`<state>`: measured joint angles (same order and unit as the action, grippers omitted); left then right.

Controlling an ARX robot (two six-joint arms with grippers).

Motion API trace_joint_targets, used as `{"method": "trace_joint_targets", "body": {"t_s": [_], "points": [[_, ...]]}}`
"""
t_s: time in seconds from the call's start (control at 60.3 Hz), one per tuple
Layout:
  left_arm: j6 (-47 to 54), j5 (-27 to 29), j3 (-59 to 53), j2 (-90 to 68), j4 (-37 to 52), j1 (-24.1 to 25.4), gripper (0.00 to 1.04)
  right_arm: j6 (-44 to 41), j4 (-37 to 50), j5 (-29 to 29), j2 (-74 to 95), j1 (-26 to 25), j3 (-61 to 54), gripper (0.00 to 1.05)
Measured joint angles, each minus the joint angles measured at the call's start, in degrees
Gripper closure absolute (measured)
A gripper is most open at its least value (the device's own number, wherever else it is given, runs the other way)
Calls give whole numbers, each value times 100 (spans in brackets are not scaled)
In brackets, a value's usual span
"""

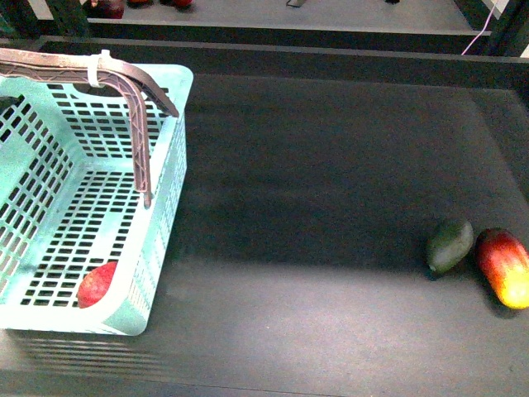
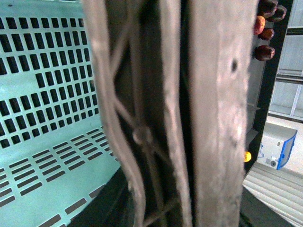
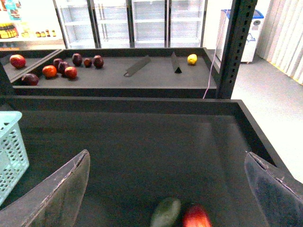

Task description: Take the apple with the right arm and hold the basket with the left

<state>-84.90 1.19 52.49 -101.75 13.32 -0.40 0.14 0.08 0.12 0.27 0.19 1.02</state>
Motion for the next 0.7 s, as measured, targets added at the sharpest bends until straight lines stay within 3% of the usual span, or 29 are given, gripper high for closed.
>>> {"method": "trace_joint_targets", "body": {"t_s": [0.149,0.182,0.365,0.63,0.696], "points": [[4,-57,-323,632,-223,66,8,2,0,0,0,0,0,9],[22,-59,-404,772,-273,81,6,0,0,0,0,0,0,9],[348,11,-855,1744,-721,146,7,2,0,0,0,0,0,9],[575,11,-876,1902,-713,153,7,2,0,0,0,0,0,9],[1985,-92,-1484,1821,1069,107,19,2,0,0,0,0,0,9]]}}
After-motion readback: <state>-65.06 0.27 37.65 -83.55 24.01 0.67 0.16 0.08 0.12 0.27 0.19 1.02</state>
